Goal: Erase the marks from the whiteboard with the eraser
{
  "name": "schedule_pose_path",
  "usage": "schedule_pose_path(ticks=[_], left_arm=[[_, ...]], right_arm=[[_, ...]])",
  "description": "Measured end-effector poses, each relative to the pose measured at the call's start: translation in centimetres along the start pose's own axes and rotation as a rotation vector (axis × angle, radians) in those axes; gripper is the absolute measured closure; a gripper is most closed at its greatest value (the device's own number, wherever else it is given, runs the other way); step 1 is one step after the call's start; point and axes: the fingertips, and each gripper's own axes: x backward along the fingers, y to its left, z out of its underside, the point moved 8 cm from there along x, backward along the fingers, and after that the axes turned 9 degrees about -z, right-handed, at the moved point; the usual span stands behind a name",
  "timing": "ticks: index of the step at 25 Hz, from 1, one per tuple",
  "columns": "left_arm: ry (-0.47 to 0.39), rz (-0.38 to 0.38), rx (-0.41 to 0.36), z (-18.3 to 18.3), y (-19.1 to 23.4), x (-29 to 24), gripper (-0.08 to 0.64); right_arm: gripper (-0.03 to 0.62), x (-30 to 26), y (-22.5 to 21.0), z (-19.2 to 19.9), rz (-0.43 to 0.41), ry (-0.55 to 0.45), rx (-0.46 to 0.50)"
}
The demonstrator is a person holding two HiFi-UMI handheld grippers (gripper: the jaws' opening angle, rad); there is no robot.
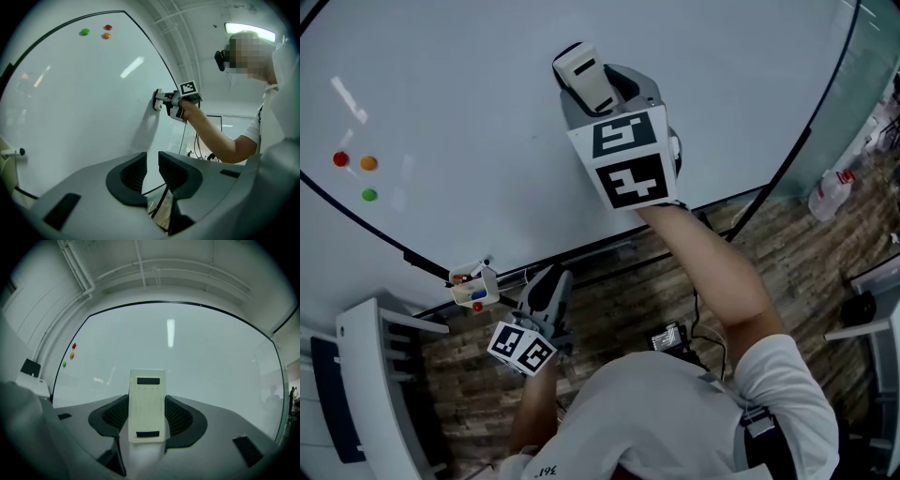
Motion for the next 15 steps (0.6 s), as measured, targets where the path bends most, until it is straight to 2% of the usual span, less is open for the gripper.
schedule_pose_path(ticks=[7,15], left_arm=[[0.014,0.025,0.005,0.5,-1.1,-1.6,0.479],[0.027,0.047,0.006,0.9,-1.6,-2.8,0.479]], right_arm=[[0.339,1.6,-3.8,0.9,0.062,0.016,0.0],[0.339,2.6,-6.0,1.8,0.096,0.024,0.002]])
